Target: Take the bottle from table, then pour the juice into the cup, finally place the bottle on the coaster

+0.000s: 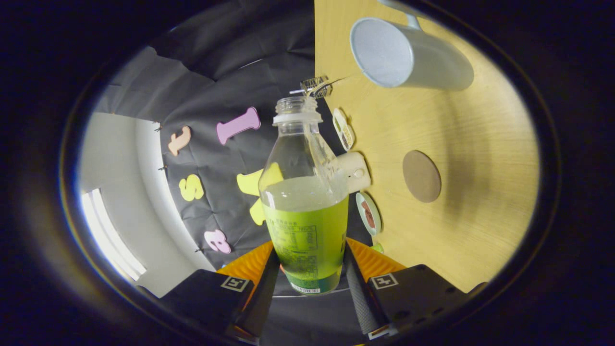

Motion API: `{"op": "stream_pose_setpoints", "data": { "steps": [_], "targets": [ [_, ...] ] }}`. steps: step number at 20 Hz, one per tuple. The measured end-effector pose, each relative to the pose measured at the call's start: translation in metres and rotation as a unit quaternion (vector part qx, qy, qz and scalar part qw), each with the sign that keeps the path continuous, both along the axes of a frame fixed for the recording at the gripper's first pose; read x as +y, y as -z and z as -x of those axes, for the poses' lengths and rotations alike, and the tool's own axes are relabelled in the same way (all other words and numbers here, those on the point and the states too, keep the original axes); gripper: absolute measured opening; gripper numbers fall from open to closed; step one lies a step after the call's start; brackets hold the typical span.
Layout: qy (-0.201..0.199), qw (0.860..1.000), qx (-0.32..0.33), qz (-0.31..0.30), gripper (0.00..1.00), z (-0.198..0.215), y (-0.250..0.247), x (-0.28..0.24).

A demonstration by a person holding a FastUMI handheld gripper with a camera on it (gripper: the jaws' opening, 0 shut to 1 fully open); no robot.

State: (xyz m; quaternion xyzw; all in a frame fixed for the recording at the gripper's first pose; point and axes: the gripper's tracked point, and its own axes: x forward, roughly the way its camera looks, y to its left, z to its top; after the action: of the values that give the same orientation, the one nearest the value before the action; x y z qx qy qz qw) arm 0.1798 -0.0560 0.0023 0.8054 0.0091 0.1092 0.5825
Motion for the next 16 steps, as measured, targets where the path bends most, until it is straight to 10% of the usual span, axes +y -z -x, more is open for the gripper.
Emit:
{"op": "stream_pose_setpoints", "data": {
  "steps": [16],
  "targets": [
    [0.012, 0.998, -0.023, -0.057, 0.76, 0.000, -0.017, -0.006]
  ]
}}
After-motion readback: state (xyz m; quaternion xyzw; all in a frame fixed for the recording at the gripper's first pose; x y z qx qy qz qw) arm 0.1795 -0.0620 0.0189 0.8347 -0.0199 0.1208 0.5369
